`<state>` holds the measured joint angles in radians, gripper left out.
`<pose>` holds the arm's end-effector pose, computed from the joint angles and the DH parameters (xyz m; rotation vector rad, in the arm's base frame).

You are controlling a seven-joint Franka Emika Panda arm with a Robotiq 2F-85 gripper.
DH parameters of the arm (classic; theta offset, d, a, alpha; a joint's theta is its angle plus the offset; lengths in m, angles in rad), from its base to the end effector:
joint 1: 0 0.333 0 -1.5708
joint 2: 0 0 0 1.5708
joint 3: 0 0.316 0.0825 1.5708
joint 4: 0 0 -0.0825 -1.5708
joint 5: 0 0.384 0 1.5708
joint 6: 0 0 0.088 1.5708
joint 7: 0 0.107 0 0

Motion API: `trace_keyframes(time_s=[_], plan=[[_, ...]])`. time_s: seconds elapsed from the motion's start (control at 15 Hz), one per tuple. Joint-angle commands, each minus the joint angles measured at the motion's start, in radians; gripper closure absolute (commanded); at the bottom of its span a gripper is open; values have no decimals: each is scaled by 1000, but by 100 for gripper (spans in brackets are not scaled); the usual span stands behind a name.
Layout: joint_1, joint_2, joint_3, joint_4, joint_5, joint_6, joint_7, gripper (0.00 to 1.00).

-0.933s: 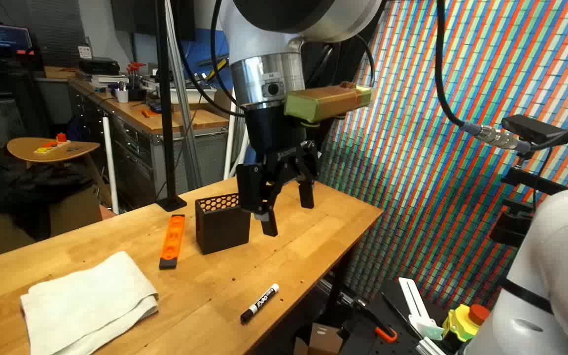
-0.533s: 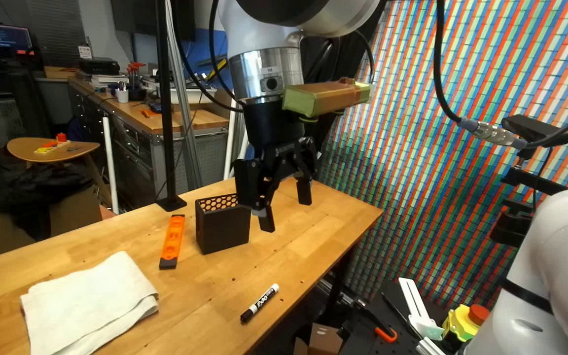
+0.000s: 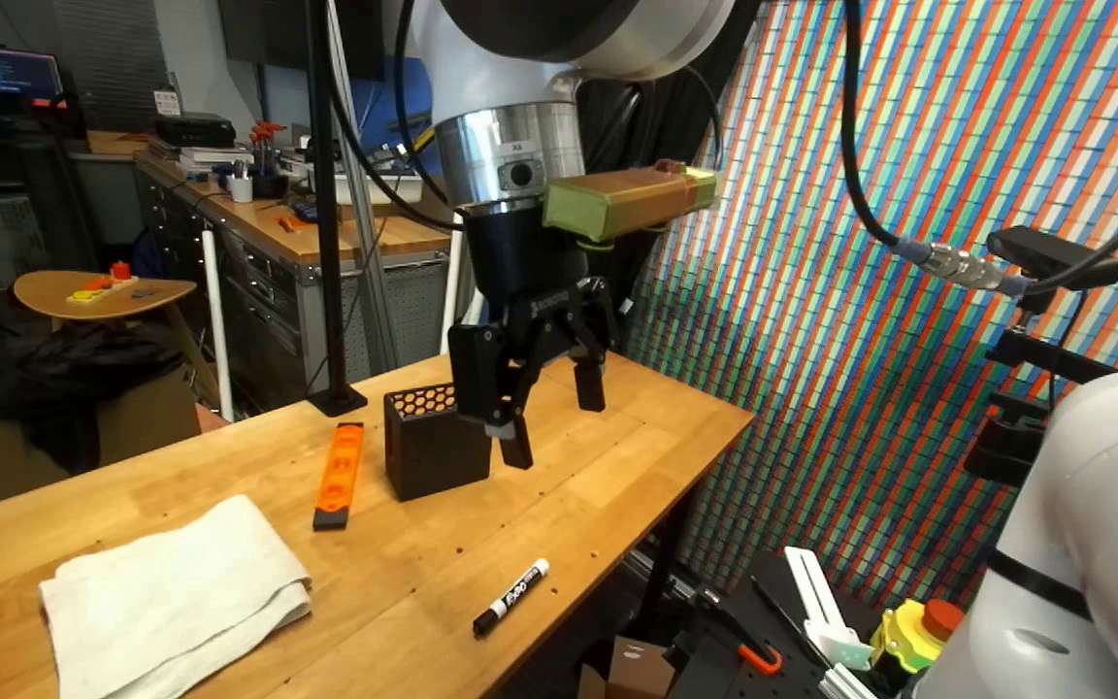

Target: Pick the cloth and shove it in the box

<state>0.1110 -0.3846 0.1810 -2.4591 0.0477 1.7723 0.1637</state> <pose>0.3691 0.1157 0.4129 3.0168 0.1329 -0.4485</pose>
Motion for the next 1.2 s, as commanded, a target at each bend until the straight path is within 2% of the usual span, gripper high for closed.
trace_keyframes(time_s=[0.0, 0.4, 0.87, 1.13], plan=[[43, 119, 40, 109, -15, 8, -4, 0], [106, 370, 101, 342, -105, 51, -52, 0], [134, 673, 78, 655, -229, 180, -187, 0], [141, 815, 71, 802, -231, 223, -284, 0]])
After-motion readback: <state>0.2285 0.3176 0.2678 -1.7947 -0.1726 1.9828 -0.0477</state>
